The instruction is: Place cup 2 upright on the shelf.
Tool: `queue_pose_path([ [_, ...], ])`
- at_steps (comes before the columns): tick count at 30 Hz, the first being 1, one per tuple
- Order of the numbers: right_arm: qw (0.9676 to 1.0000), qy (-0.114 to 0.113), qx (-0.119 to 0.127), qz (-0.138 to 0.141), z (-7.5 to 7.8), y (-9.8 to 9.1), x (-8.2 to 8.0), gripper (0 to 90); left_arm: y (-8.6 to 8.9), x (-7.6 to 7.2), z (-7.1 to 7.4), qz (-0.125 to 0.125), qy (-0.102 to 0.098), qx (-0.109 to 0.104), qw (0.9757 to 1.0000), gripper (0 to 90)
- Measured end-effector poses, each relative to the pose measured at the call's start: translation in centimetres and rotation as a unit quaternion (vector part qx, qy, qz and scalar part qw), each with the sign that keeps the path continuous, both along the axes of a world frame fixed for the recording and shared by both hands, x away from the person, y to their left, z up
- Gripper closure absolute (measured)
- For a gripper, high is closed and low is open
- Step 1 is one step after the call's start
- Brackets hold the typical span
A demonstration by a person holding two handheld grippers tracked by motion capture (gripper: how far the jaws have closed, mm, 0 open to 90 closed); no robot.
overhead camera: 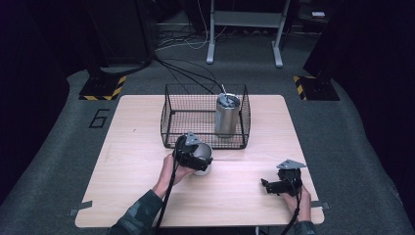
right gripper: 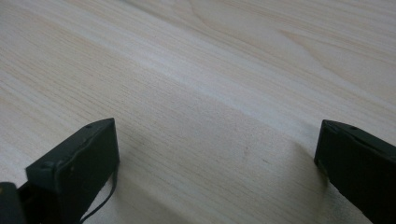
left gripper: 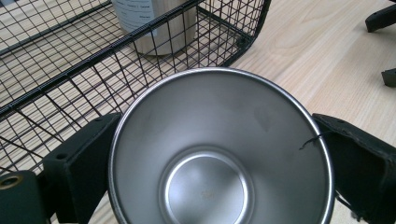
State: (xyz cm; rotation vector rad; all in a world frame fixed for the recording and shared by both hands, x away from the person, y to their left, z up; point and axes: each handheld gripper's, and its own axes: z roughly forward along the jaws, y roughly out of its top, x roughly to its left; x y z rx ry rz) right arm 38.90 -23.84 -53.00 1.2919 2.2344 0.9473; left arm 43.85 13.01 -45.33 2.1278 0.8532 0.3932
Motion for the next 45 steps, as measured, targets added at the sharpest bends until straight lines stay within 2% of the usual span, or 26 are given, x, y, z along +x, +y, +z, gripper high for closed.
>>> queue_pose_path([
  [13,1.0,0.0,0.0,0.0,0.0,0.0,0.0,0.0,0.1,-0.3,0.3,-0.007,-0.004,0.0,1.0,6.0],
  [19,1.0,0.0,0.0,0.0,0.0,0.0,0.0,0.0,0.3,-0.7,0.9,-0.016,-0.01,0.005,0.9998,6.0],
  [25,1.0,0.0,0.0,0.0,0.0,0.0,0.0,0.0,0.7,-1.0,1.6,-0.02,-0.014,-0.003,0.9997,6.0],
  [39,1.0,0.0,0.001,-0.002,0.0,0.1,0.0,0.0,1.7,-2.0,3.4,-0.036,-0.021,0.002,0.9991,6.0],
  [45,1.0,0.0,0.001,-0.002,0.0,0.1,0.0,0.0,2.1,-2.2,4.1,-0.039,-0.024,-0.004,0.9989,6.0],
])
